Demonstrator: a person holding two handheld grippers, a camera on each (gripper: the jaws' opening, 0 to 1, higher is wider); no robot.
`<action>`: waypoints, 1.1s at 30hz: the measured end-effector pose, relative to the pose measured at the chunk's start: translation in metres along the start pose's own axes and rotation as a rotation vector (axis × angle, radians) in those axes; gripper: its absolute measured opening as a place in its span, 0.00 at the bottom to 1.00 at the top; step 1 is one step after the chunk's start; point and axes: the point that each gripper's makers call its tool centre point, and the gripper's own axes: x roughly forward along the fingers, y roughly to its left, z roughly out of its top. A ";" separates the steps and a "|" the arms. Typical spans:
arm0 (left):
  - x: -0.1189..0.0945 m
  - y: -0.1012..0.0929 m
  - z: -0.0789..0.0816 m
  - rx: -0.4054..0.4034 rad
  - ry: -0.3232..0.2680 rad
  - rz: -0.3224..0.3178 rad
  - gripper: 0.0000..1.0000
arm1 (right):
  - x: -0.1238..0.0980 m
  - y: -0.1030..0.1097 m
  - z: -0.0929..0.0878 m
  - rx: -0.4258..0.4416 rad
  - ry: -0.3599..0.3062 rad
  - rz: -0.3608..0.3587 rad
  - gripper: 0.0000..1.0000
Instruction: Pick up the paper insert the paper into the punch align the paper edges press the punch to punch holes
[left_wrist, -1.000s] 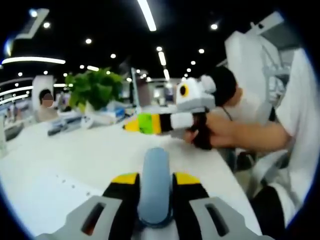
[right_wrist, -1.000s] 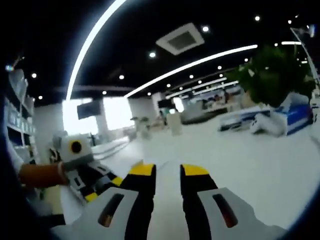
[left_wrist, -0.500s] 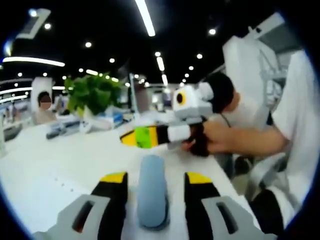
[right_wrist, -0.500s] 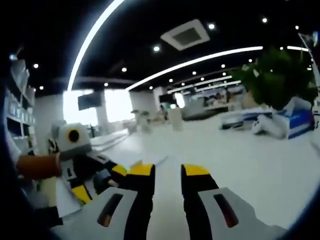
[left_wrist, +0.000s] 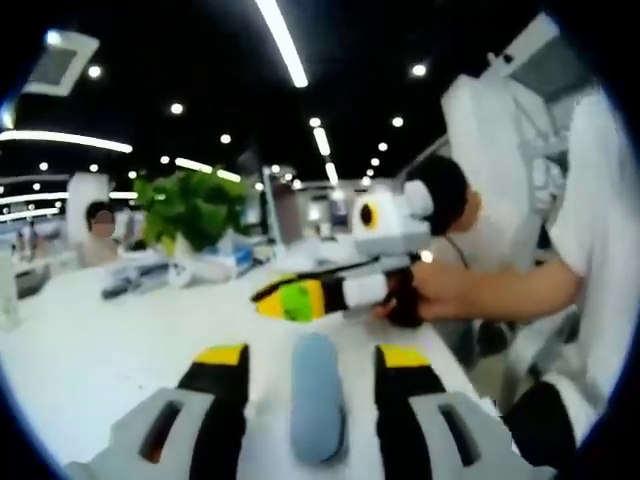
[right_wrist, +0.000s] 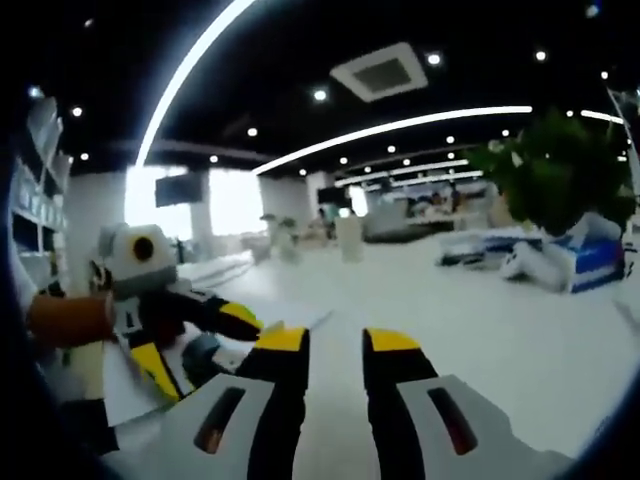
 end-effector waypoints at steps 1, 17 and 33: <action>-0.001 0.001 0.001 -0.002 -0.006 0.001 0.52 | 0.000 0.000 0.000 0.003 -0.002 0.000 0.24; -0.009 0.013 0.027 -0.005 -0.106 0.012 0.55 | 0.000 0.000 0.002 0.020 -0.005 -0.002 0.25; -0.027 0.006 0.047 0.025 -0.104 0.033 0.57 | -0.002 -0.001 0.004 0.025 -0.007 -0.015 0.28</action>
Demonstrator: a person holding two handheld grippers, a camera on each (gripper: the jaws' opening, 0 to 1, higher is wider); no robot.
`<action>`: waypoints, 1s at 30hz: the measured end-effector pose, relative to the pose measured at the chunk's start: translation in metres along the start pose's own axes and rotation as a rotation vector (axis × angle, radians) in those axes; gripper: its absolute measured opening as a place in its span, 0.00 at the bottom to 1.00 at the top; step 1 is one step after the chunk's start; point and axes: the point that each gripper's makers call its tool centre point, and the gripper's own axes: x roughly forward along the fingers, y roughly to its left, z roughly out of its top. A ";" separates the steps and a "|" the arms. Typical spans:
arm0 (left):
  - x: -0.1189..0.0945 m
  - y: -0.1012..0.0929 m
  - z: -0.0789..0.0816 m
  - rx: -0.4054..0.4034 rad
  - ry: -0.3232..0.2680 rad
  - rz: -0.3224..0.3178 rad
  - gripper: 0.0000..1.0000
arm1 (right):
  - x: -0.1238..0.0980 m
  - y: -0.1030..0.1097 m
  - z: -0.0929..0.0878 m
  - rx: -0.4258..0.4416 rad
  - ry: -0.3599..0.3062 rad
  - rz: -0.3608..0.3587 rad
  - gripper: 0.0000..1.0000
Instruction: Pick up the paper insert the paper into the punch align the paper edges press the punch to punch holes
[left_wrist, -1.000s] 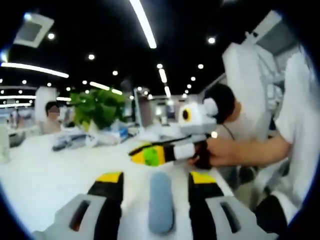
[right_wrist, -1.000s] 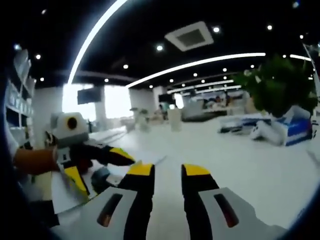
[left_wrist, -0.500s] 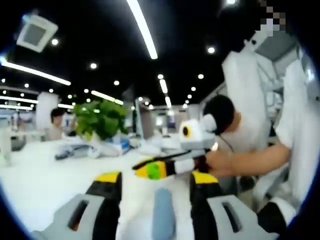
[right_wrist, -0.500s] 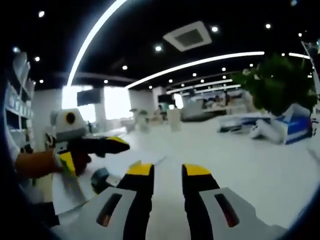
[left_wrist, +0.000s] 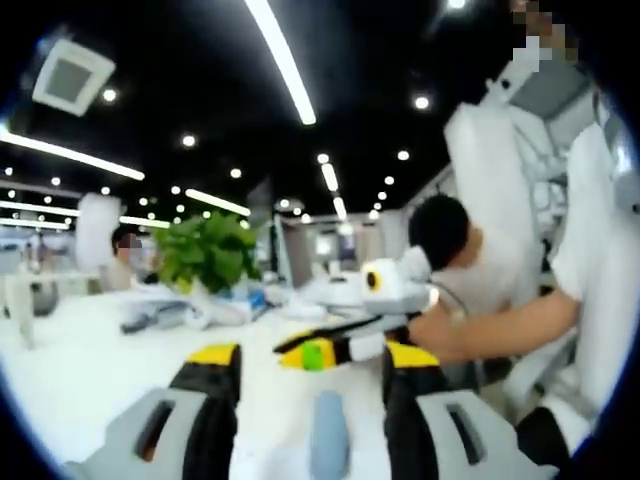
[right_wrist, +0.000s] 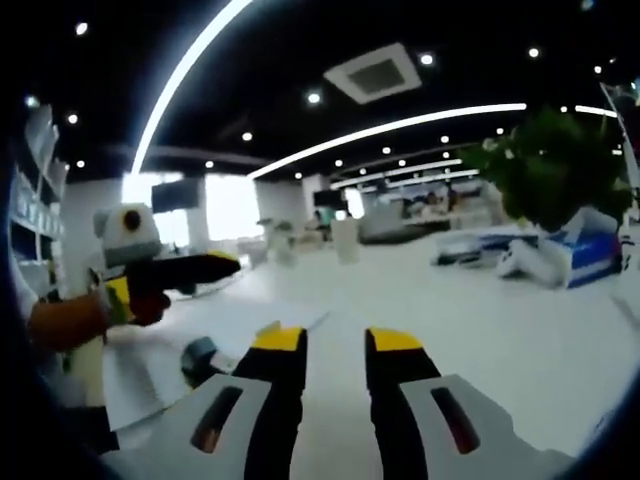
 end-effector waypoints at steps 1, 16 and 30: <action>-0.002 -0.001 -0.001 -0.002 0.009 0.002 0.56 | 0.000 -0.001 0.000 -0.005 0.002 -0.006 0.29; -0.075 0.010 -0.013 -0.002 0.058 0.100 0.55 | 0.001 -0.006 0.001 -0.028 0.001 -0.015 0.34; -0.122 0.011 -0.051 -0.039 0.145 0.146 0.56 | 0.001 -0.004 -0.002 -0.047 0.006 -0.008 0.34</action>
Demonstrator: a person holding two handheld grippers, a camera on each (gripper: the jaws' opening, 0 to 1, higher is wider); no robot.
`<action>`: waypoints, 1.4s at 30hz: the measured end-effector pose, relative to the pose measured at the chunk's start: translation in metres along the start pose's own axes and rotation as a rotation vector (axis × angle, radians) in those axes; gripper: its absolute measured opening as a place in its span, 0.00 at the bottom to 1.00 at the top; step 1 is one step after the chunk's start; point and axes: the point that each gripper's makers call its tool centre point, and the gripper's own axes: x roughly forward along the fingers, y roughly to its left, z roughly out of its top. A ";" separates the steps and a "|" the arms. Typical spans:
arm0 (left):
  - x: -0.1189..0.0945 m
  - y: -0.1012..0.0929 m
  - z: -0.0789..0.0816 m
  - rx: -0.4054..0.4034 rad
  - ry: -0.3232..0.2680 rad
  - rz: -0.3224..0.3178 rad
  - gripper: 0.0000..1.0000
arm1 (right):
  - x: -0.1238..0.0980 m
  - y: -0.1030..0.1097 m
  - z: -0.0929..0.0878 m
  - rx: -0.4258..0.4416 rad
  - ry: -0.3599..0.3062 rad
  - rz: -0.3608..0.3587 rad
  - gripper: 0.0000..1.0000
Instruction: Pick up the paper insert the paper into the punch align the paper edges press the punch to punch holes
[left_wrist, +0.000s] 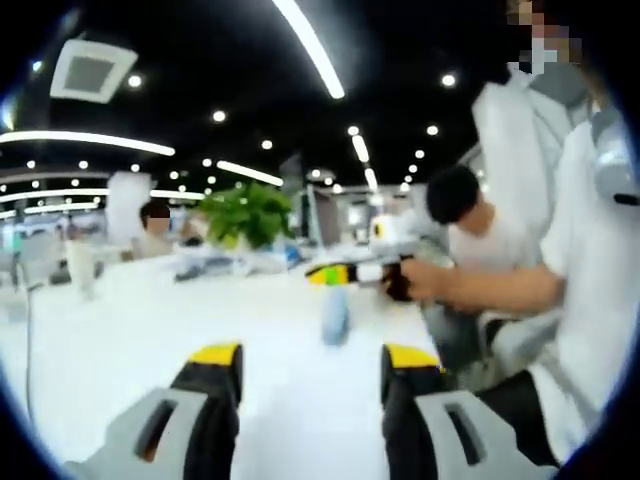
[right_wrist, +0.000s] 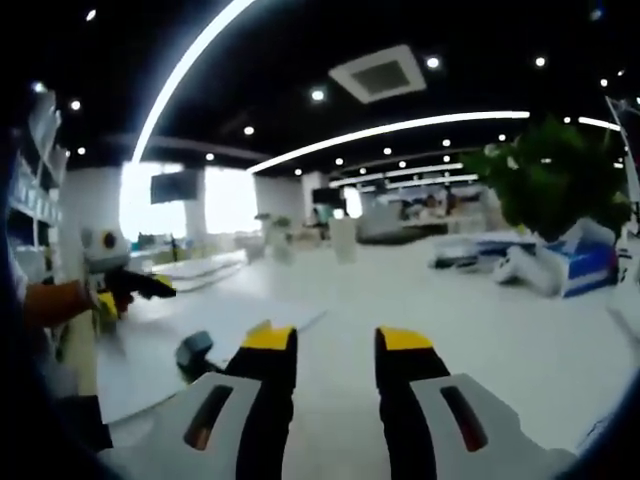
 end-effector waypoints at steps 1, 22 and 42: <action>-0.002 0.000 -0.004 -0.001 0.010 0.002 0.56 | 0.000 0.000 0.000 0.001 0.002 0.000 0.34; -0.001 0.001 -0.032 0.033 0.128 -0.015 0.56 | 0.001 0.001 -0.001 -0.021 0.002 0.004 0.34; -0.002 -0.004 -0.036 -0.020 0.163 -0.001 0.56 | 0.002 0.006 0.001 0.022 -0.013 0.049 0.34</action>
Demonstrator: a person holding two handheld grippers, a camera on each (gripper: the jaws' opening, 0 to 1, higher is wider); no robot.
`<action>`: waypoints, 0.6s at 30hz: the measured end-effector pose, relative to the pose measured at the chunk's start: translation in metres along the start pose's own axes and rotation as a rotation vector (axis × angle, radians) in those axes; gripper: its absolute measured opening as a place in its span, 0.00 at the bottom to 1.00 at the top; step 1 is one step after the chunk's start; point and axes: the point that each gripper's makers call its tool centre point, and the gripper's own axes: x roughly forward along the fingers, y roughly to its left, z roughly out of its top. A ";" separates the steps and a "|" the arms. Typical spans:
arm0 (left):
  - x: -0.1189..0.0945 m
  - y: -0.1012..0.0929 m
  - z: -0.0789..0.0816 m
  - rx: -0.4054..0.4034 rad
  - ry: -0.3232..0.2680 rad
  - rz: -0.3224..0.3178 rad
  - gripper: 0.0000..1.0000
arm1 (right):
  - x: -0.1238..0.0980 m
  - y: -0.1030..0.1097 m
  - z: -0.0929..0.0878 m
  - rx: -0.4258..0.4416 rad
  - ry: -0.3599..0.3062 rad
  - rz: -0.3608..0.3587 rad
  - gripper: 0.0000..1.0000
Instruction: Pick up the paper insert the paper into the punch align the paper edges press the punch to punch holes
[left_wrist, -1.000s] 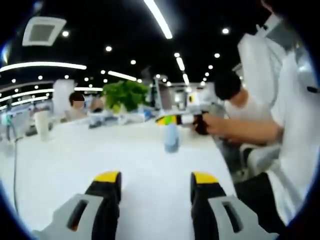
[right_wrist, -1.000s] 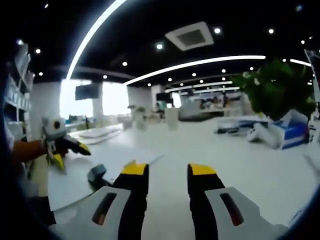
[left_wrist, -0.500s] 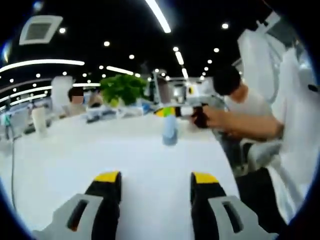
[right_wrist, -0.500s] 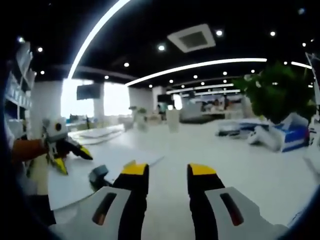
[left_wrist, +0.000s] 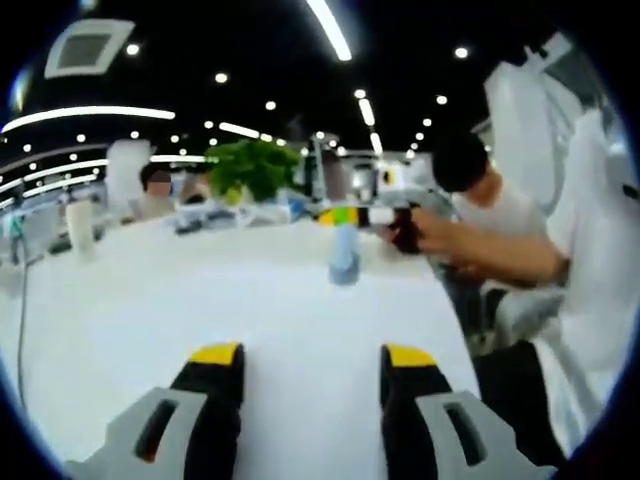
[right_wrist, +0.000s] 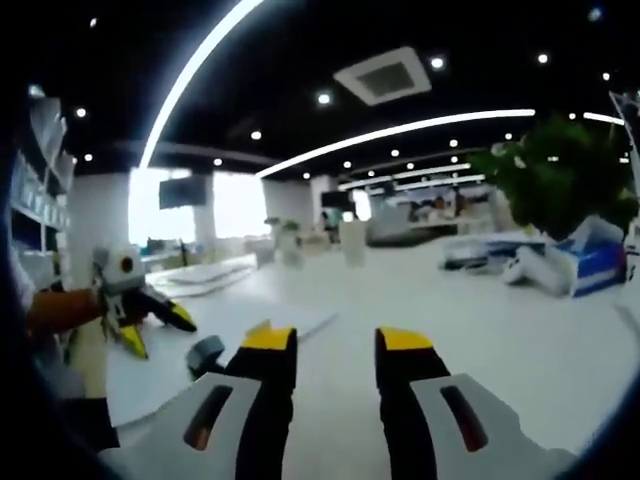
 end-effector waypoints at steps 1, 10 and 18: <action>0.000 0.000 0.000 -0.003 0.001 0.001 0.56 | 0.000 0.000 0.000 0.007 -0.001 0.002 0.34; 0.002 0.002 -0.001 -0.011 0.003 0.001 0.56 | -0.001 0.001 0.001 0.023 -0.009 0.007 0.33; 0.002 0.006 -0.001 -0.013 0.001 0.004 0.55 | 0.000 0.003 0.001 0.046 -0.008 0.034 0.33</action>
